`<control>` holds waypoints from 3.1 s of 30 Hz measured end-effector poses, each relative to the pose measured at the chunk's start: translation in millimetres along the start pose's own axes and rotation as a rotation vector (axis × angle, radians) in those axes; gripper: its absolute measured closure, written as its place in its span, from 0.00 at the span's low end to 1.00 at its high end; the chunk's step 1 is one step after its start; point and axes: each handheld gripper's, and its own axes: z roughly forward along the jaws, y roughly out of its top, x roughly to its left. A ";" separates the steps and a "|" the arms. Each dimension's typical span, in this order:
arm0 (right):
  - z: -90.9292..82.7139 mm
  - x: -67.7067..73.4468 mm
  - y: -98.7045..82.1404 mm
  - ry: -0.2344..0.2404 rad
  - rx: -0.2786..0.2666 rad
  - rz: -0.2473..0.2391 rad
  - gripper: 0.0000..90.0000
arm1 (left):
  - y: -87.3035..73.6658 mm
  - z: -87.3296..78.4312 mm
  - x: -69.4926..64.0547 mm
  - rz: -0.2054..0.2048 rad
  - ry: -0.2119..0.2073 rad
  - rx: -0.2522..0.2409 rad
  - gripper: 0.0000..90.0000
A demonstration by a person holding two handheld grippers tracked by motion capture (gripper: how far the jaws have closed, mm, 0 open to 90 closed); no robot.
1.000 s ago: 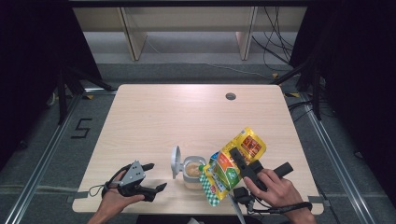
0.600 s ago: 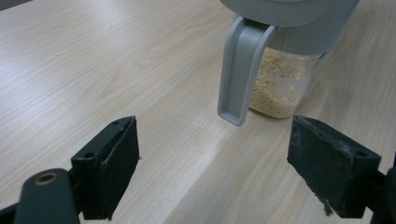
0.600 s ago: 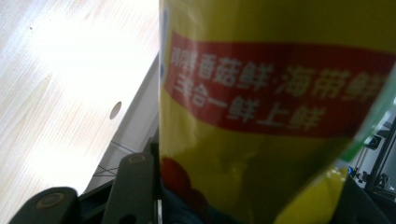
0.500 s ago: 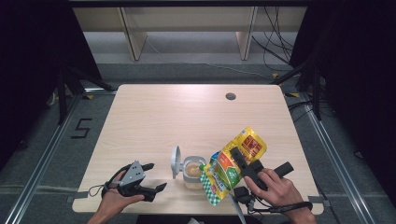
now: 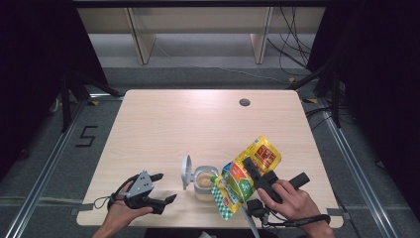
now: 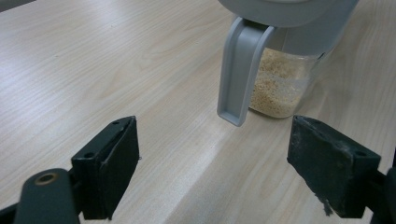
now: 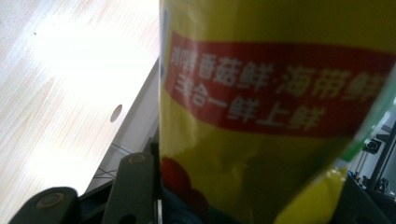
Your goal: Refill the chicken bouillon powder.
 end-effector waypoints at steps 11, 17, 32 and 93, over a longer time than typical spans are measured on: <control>0.3 -0.5 -0.4 0.000 0.004 -0.009 0.63 | -0.2 0.3 -0.1 -0.001 -0.001 -0.002 0.18; 0.3 -0.3 -0.6 0.002 0.004 -0.007 0.63 | 0.1 -0.3 0.7 0.014 0.001 0.002 0.18; 1.4 3.4 -3.0 0.000 -0.008 0.038 0.66 | 0.3 -0.4 0.9 0.021 -0.002 -0.002 0.18; 16.2 33.9 -21.8 0.180 -0.212 0.653 0.70 | 1.4 -2.7 1.5 0.022 -0.006 -0.005 0.18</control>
